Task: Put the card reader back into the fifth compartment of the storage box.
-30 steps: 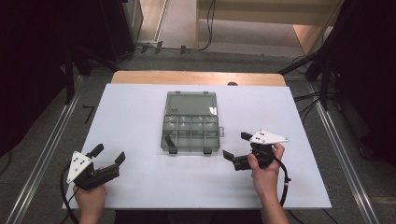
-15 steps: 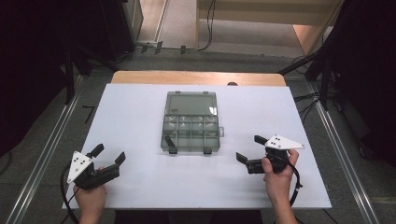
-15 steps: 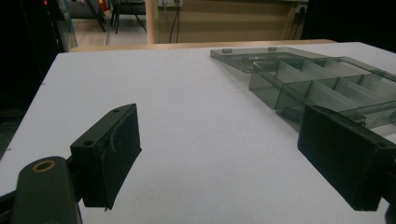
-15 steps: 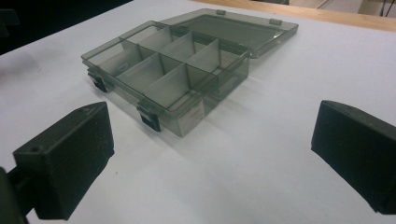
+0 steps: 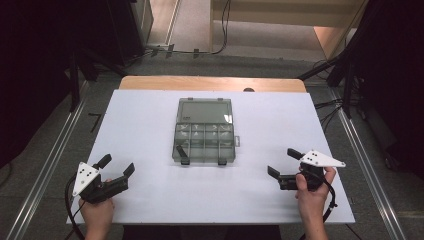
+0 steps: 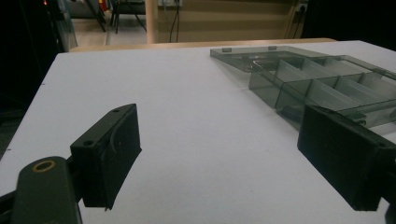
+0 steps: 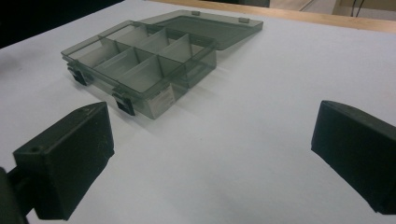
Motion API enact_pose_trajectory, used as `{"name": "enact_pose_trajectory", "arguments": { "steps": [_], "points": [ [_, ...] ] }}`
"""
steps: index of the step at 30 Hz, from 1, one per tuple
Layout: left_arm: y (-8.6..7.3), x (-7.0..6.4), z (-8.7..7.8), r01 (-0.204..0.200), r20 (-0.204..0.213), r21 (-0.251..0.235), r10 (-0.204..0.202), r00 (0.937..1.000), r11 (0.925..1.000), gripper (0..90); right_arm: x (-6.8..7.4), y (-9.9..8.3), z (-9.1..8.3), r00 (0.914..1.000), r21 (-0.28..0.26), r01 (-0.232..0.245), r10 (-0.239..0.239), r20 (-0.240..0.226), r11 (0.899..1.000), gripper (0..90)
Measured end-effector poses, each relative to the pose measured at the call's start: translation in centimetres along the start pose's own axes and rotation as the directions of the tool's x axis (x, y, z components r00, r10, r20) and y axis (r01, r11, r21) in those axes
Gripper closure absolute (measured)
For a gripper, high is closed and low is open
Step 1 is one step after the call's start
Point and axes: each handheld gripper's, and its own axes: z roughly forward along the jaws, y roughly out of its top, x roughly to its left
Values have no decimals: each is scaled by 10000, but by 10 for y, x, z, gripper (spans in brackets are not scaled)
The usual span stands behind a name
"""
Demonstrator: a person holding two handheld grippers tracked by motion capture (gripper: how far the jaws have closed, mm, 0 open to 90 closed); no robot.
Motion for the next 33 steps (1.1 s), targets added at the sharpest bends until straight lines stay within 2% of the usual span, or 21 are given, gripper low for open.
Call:
{"name": "enact_pose_trajectory", "arguments": {
  "steps": [8,21,33],
  "points": [
    [0,0,0,-29,-14,24,29,10000,10000,136,-12,-9,-13,9997,-99,-110,112,230,9999,0],
    [0,-1,0,-81,-21,28,81,10000,10000,136,-29,-28,-30,9969,-275,-588,601,506,9979,0],
    [0,-2,1,-181,-45,71,182,9998,9998,136,-43,-38,-43,9932,-436,-835,867,774,9956,0]
  ]
}}
